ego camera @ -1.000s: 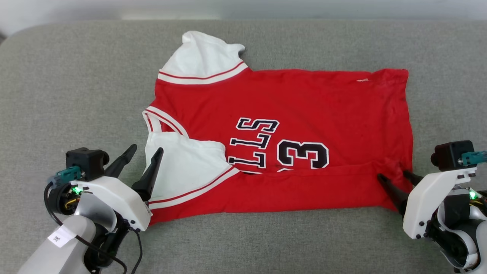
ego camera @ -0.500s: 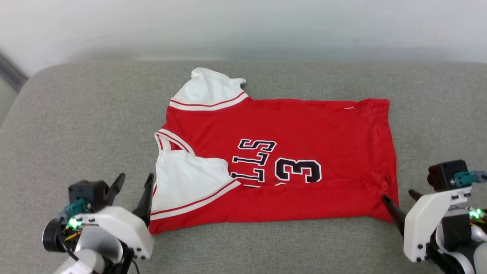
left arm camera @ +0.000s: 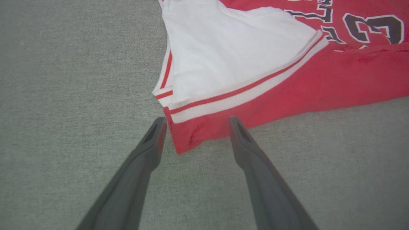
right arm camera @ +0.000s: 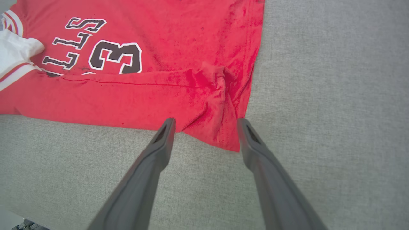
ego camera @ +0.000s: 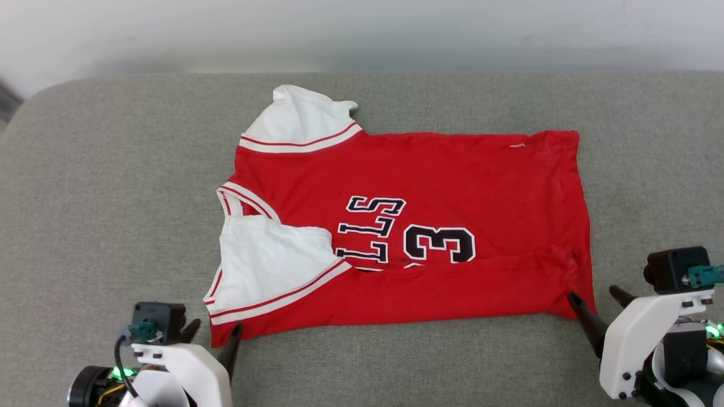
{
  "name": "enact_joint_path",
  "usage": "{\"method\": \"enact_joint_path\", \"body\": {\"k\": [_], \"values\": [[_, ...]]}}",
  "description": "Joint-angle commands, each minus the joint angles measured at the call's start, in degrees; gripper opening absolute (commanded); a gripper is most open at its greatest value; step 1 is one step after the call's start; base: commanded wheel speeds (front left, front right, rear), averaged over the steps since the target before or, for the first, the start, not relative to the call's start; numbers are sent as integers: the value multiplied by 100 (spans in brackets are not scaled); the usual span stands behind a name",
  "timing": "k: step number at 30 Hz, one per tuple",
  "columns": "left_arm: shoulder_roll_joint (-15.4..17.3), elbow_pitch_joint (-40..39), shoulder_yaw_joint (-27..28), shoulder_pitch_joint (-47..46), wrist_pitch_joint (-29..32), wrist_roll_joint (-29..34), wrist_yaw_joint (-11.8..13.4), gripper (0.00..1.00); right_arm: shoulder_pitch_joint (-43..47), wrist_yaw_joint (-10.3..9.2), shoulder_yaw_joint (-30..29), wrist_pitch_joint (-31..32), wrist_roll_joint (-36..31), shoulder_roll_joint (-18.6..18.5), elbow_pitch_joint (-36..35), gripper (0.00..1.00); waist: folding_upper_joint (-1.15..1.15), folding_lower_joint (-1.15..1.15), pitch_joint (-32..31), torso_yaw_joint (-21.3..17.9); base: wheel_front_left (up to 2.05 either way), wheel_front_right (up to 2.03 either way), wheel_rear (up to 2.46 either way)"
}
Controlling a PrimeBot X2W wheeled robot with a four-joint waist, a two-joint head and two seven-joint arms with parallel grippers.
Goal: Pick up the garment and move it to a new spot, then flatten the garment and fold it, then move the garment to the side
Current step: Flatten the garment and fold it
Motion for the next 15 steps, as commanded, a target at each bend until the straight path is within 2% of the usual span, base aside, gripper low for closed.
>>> {"method": "enact_joint_path", "body": {"k": [1, 10, 15], "values": [[26, -21, 27, -78, 34, 12, 50, 100, -17, -2, -38, -45, -37, 51, -67, 100, 0, 1, 98, -41, 0, 0, 0], [63, 531, 46, -267, 284, -43, 106, 100, -156, -2, -4, -116, -6, 32, -178, 100, 0, 1, 484, -159, 0, 0, 0], [-85, 750, -165, -250, 613, -244, -121, 100, -196, -2, 7, -179, 7, 56, -179, 100, 0, 1, 635, -192, 0, 0, 0]]}}
